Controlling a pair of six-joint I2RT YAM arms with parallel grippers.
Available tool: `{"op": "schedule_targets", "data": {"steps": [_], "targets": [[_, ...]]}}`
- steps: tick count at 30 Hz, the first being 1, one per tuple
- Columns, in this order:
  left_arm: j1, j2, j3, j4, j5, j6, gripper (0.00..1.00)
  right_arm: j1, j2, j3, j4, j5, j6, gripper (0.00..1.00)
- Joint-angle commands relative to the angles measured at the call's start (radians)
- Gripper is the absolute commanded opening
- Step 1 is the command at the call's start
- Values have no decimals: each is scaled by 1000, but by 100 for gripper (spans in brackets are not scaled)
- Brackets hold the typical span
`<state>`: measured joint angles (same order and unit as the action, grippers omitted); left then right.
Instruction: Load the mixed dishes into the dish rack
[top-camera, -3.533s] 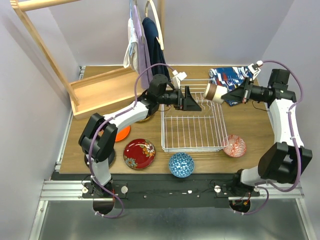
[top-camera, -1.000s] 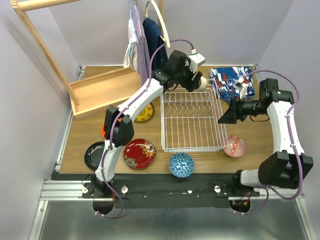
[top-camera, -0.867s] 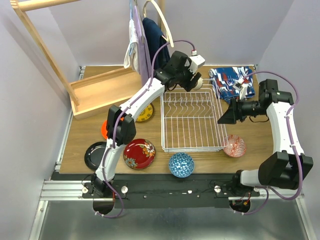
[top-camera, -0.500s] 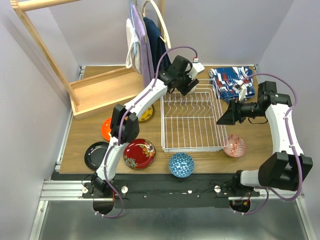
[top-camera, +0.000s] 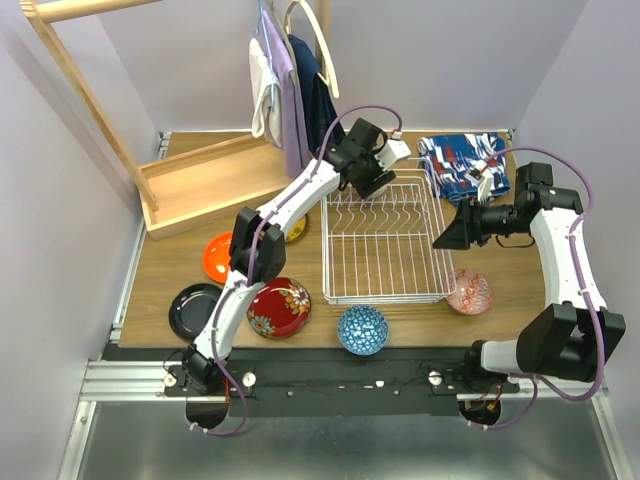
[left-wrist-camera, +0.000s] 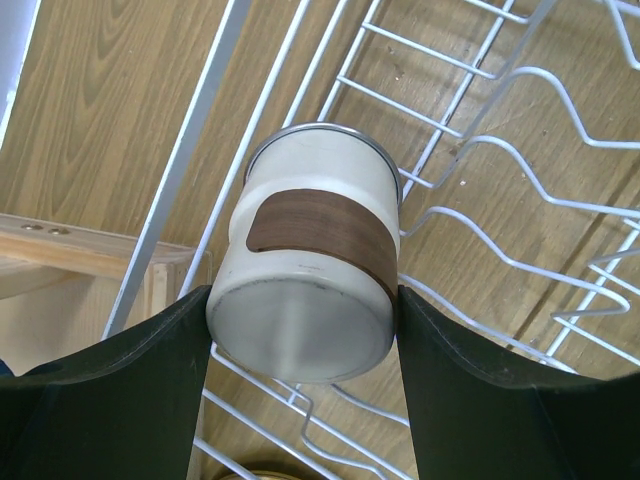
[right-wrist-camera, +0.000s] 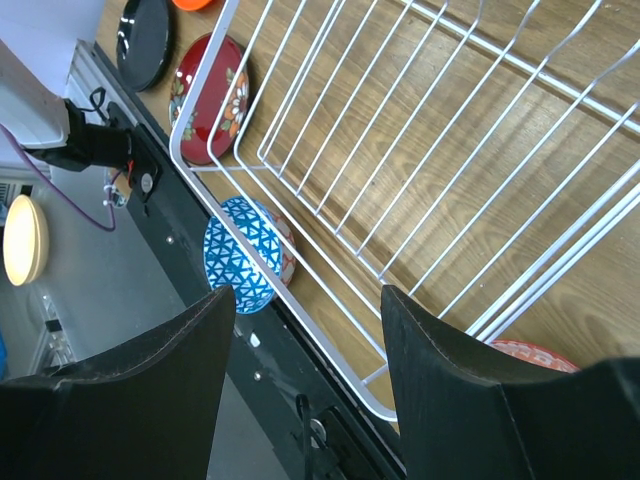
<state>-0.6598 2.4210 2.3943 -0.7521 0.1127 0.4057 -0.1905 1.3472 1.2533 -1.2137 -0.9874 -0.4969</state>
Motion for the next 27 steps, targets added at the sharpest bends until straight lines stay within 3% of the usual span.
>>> {"op": "schedule_targets", "data": {"steps": [1,5,16,27], "targets": [[-27,30,55,-47,-1,158,61,3,-5,-14,19,-11,-2,68],[-34,53,92,-72,-5,247,65,3,3,-18,17,-17,-12,68],[-61,67,89,-21,-38,277,93,3,-5,-26,28,-23,-6,67],[-83,-20,12,94,-47,269,99,3,1,-46,60,-39,17,67]]}}
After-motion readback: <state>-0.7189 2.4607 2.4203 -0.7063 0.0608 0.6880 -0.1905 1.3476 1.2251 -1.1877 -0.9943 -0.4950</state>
